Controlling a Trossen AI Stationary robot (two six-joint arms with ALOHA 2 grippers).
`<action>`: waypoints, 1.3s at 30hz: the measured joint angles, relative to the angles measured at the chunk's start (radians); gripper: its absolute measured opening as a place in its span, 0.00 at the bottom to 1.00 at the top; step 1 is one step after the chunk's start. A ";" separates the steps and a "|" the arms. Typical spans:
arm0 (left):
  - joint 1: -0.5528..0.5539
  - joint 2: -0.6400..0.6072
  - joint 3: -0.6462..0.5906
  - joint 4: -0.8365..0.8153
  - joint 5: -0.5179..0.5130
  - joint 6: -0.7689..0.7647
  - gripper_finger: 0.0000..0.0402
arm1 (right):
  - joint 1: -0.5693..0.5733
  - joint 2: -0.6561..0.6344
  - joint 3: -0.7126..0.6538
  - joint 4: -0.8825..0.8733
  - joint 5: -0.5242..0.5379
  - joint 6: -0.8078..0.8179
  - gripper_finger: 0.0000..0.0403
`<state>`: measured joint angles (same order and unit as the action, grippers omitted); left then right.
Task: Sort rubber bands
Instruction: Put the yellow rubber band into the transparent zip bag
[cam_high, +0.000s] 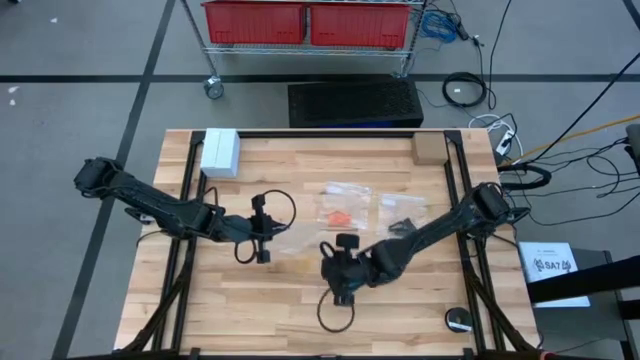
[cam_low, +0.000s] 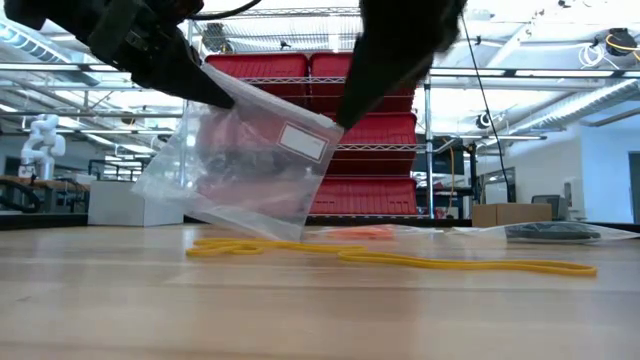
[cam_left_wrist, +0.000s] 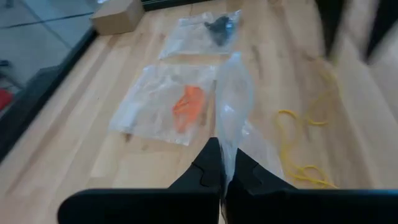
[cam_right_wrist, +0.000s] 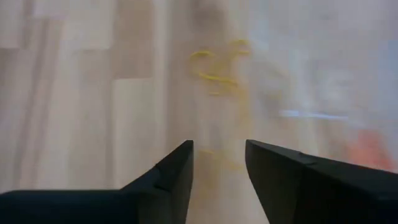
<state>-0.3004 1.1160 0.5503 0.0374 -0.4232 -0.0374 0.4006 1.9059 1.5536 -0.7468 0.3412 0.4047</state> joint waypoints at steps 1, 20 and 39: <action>0.000 0.000 0.000 -0.002 -0.011 0.001 0.00 | 0.010 0.001 -0.056 0.087 -0.010 0.003 0.35; 0.000 -0.006 0.000 -0.095 -0.084 -0.033 0.00 | -0.151 0.122 -0.319 0.669 -0.137 -0.023 0.46; 0.000 -0.006 0.000 -0.071 -0.078 -0.019 0.00 | -0.162 0.241 -0.252 0.650 -0.169 -0.090 0.03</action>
<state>-0.3008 1.1101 0.5503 -0.0337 -0.5014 -0.0560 0.2389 2.1468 1.3018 -0.0964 0.1722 0.3146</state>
